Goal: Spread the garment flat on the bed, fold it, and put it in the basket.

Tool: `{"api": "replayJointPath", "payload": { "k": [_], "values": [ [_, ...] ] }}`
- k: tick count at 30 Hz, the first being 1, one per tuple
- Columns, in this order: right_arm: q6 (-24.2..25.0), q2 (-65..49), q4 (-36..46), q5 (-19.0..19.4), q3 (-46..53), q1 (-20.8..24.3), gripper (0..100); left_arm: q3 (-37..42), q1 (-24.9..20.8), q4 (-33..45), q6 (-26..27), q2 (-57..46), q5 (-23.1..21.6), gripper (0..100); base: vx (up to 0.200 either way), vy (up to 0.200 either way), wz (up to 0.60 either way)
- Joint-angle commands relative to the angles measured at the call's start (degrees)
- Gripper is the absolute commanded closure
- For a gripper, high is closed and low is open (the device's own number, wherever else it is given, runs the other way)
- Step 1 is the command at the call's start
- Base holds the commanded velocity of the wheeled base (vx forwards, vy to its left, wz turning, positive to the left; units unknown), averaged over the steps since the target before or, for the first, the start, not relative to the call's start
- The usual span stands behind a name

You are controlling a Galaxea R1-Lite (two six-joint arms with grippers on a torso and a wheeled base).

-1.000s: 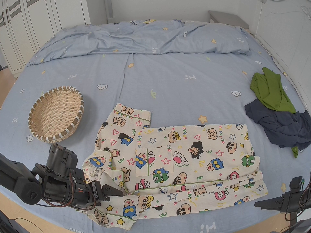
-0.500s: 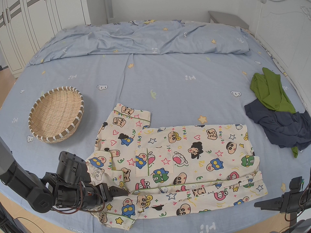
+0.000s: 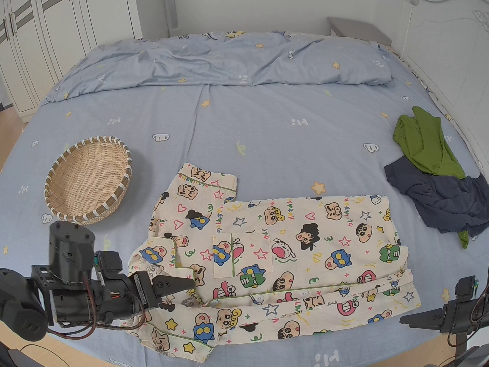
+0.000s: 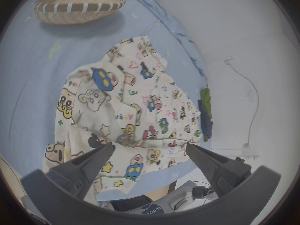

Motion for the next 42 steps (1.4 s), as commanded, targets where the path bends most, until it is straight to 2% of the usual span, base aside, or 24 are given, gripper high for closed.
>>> {"api": "replayJointPath", "payload": {
  "k": [1,4,8,11,14,19,22,27,42],
  "values": [
    [0.54,2.15,-3.03,3.0,-0.72,-0.66,0,-0.3,-3.06,-0.3,0.61,-8.18,0.18,0,0.0,0.0,0.0],
    [0.54,3.99,-6.46,4.93,-2.65,-1.18,0,-2.58,-11.94,0.05,4.13,-8.62,0.27,0,0.0,0.0,0.0],
    [-0.25,8.65,-9.62,4.93,-5.72,0.13,0,-6.98,-20.38,0.93,9.58,-6.25,0.88,0,0.0,0.0,0.0],
    [-0.16,11.9,-11.03,4.67,-8.36,1.28,0,-10.23,-21.87,2.6,11.51,-2.03,2.2,0,0.0,0.0,0.0],
    [-0.25,18.93,-12.26,4.49,-14.34,1.36,0,-16.29,-22.84,7.08,16.78,3.6,3.78,0,0.0,0.0,0.0],
    [-0.87,20.69,-12.26,4.4,-20.67,1.45,0,-20.16,-29.87,11.13,20.21,10.36,4.13,0,0.0,0.0,0.0],
    [-1.13,20.96,-12.34,4.4,-22.16,0.57,0,-19.55,-30.49,11.21,22.32,14.41,4.4,0,0.0,0.0,0.0],
    [-3.24,20.87,-12.34,4.84,-21.19,-1.54,0,-19.55,-26.53,10.95,24.08,19.15,4.31,0,0.0,0.0,0.0],
    [-3.59,22.89,-12.43,4.4,-19.88,0.49,0,-20.86,-25.04,9.81,23.81,25.22,4.31,0,0.0,0.0,0.0]
  ]
}}
